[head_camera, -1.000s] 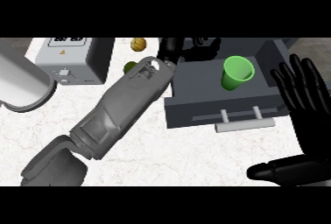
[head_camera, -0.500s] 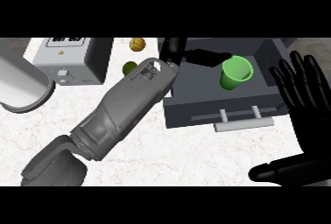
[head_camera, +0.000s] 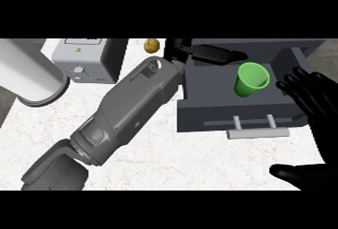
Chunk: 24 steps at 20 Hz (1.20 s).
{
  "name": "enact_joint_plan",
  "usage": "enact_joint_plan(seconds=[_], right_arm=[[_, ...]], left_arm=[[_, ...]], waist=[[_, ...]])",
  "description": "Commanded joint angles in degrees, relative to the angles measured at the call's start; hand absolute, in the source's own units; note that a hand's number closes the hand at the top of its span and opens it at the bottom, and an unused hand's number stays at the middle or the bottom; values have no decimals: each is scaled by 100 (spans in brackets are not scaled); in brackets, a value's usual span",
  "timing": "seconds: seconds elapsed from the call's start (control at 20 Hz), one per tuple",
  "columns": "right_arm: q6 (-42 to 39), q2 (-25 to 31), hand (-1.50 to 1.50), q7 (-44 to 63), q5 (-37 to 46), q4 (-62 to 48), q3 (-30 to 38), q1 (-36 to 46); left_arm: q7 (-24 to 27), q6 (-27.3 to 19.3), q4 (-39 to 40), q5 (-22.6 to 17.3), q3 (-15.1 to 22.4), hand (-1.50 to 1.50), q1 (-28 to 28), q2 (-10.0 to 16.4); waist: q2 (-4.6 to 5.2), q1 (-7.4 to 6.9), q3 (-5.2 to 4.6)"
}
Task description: Pick up the cup, place it into the drawer and close the drawer
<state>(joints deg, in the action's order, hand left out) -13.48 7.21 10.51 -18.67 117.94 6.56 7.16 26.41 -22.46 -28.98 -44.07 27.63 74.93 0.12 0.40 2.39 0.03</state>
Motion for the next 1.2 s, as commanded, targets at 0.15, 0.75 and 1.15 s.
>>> enact_joint_plan(seconds=[0.15, 0.75, 1.15], right_arm=[[-465, 521, 150, 83, 164, 250, 23, -130], [-863, 791, 150, -206, 1612, 267, -448, -686], [-798, 889, 150, -817, 3034, -613, -956, -446]], left_arm=[[32, 90, -913, -38, -246, -150, -884, 426], [-928, -330, -3777, -146, -459, -150, -2992, 1818], [-1186, 145, -5223, -349, -818, -150, -4539, 2712]], waist=[[-91, -341, -9], [-94, -381, -3], [-61, -381, -1]])
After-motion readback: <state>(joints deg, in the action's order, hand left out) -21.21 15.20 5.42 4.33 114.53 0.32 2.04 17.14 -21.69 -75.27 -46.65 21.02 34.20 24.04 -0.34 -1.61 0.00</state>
